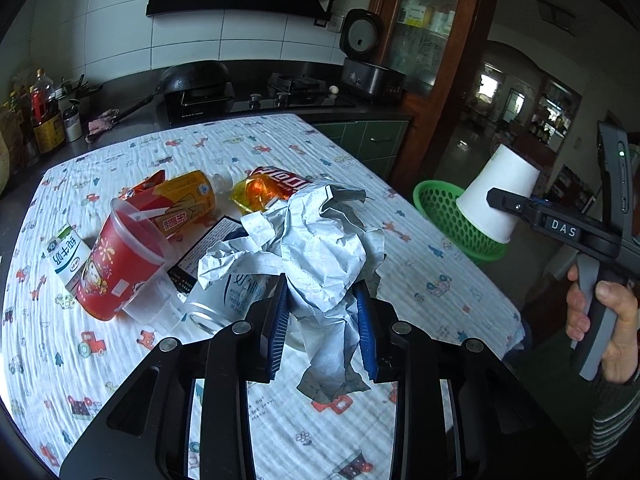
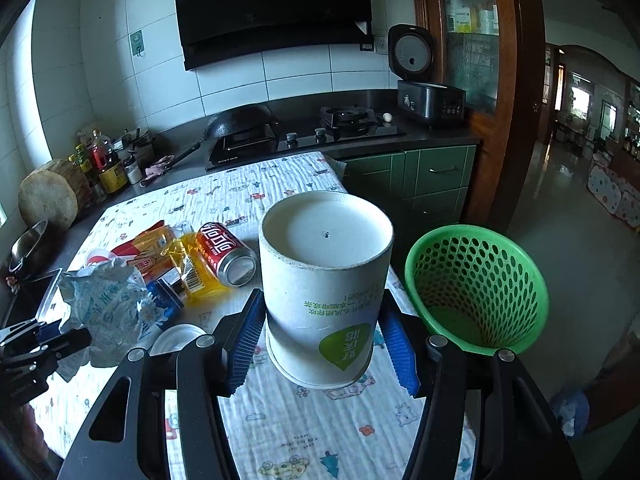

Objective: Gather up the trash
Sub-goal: 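Carry the white cup into the green basket and open the right gripper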

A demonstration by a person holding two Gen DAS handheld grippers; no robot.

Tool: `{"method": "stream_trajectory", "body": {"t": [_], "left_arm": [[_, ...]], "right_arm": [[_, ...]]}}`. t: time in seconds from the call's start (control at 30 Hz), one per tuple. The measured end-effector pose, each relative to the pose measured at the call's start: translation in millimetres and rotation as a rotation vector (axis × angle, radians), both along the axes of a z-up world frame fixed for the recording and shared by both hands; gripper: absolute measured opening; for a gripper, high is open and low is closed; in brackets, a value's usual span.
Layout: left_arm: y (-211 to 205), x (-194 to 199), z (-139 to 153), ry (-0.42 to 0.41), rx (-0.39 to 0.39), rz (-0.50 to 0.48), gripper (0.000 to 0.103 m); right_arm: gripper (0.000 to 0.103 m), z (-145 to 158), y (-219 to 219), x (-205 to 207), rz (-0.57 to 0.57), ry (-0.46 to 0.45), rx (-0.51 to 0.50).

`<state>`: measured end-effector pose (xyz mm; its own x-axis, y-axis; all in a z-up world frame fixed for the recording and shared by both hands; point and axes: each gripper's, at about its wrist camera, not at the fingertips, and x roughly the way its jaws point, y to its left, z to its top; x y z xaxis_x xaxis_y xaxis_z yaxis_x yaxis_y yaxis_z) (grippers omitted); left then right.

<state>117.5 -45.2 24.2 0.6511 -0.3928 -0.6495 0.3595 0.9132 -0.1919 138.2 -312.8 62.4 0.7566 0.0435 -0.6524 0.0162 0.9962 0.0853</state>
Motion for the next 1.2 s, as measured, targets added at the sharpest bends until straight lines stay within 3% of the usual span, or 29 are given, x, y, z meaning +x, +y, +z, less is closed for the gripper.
{"method": "stream_trajectory", "body": {"t": [0.3,0.7,0.97,1.2], "left_arm": [[-49,47,21,-0.02,-0.011,-0.08,0.03],[-160,118,16,0.015,0.027,-0.205,0.03],[-235,146,-2,0.079,0.016,-0.31,0.03],[-301,164,-20,0.126,0.042,-0.387,0.03]], "right_arm": [[0.056,-19,-79,39,-0.136,0.069,-0.076],[0.056,-87,-200,93,-0.298,0.205,-0.042],[0.058,-110,-229,105,-0.294,0.229,-0.029],[0.068,-111,-234,88,-0.29,0.197,-0.02]]}}
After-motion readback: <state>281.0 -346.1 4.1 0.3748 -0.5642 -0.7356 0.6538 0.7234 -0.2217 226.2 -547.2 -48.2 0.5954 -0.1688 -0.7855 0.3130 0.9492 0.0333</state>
